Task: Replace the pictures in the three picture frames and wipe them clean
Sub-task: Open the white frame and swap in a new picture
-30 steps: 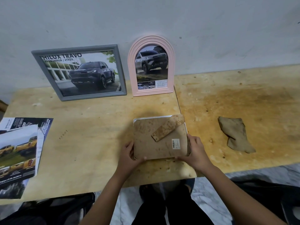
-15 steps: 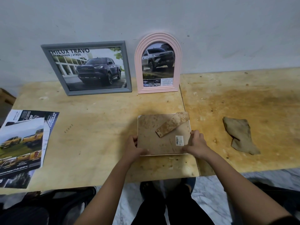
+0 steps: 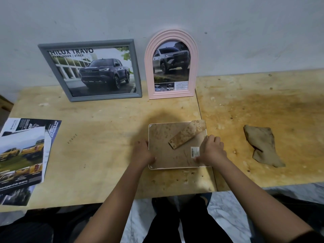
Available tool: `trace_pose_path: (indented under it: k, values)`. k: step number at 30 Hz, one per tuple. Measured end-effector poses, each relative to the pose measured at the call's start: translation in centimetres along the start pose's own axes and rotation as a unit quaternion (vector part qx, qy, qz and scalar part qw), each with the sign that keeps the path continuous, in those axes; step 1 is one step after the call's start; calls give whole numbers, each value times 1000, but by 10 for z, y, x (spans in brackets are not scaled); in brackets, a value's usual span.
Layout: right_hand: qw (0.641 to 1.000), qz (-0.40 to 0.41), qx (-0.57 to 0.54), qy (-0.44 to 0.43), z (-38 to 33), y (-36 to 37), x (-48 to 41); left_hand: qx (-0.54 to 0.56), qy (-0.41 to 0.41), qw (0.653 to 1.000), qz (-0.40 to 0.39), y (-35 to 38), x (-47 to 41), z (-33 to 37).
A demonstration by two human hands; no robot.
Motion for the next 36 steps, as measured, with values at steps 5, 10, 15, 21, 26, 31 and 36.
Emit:
trace_pose_path:
  k: [5, 10, 15, 21, 26, 31, 36]
  values:
    - [991, 77, 58, -94, 2, -7, 0, -217, 151, 962, -66, 4, -12, 28]
    - [987, 65, 74, -130, 7, -6, -3, -283, 126, 940, -142, 6, -22, 38]
    - [986, 44, 70, -142, 4, -4, -5, -316, 115, 931, -139, 11, -23, 42]
    - [989, 30, 31, -142, 4, -5, -7, -310, 122, 931, -151, 11, -25, 38]
    - [987, 11, -28, -158, 7, 3, -10, -315, 125, 928, -158, 11, -24, 37]
    - [967, 7, -75, -243, 2, 8, -5, -325, 90, 926, -168, 18, -29, 45]
    - [958, 43, -57, -279, 2, 5, 4, -292, 102, 931, -196, 13, -29, 46]
Point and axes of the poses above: each hand's wrist, its own x-axis away from the middle knuckle, its own y-axis out of the palm, z = x × y, the point moved 1 cm from there along -x, towards the middle knuckle, and after that the axes turned 8 degrees about y, right-handed, at the moved point
